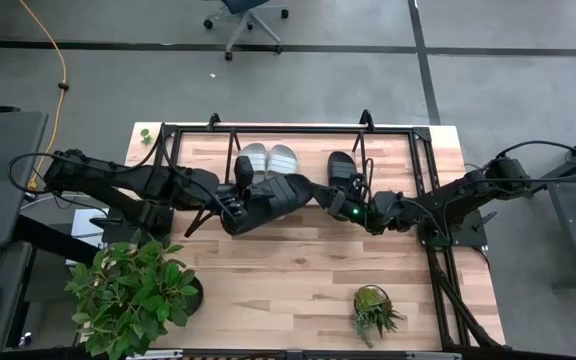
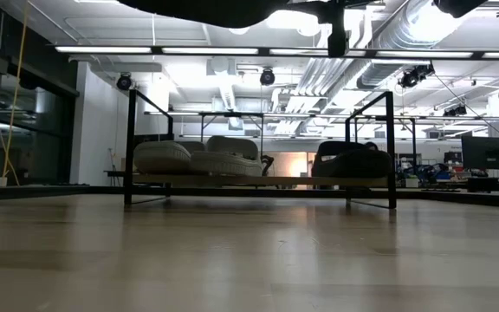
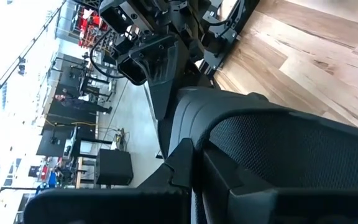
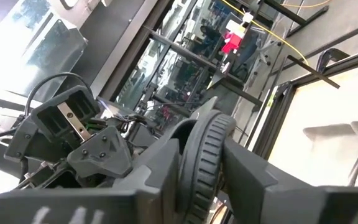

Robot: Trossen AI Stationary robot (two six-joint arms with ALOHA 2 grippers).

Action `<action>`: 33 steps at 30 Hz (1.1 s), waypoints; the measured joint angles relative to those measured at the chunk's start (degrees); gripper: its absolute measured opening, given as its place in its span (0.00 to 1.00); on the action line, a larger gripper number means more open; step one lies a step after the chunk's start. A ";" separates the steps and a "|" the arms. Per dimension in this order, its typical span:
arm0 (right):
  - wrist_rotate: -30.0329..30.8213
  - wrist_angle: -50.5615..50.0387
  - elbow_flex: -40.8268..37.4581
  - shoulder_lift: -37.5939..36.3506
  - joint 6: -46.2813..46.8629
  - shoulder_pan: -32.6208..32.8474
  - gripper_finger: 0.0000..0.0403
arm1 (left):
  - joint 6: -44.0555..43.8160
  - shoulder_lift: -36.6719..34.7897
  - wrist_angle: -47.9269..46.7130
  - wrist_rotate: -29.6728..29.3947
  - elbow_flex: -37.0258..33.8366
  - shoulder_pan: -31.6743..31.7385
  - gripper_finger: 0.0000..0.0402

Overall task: Pick and place slides into the shelf
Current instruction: Put the black slide on the shelf

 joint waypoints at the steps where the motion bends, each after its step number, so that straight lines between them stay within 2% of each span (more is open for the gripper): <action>1: -0.05 -0.02 0.00 0.00 0.00 0.00 0.23 | 0.00 0.00 0.00 0.00 0.00 0.00 0.01; 5: -0.92 -0.06 0.00 0.00 0.19 -0.02 0.20 | 1.34 0.00 -0.16 -0.02 0.00 0.00 0.01; 15: -1.40 -0.46 0.00 -0.01 0.96 0.04 0.18 | 1.24 0.00 -0.42 -0.06 0.00 0.00 0.01; 25: -1.40 -0.63 -0.02 -0.02 -0.72 0.04 0.06 | 1.01 0.00 -1.66 -0.15 0.00 0.00 0.01; 33: -1.40 -0.57 -0.02 -0.02 -1.64 0.07 0.05 | -0.48 0.01 -1.97 -0.57 0.00 0.00 0.04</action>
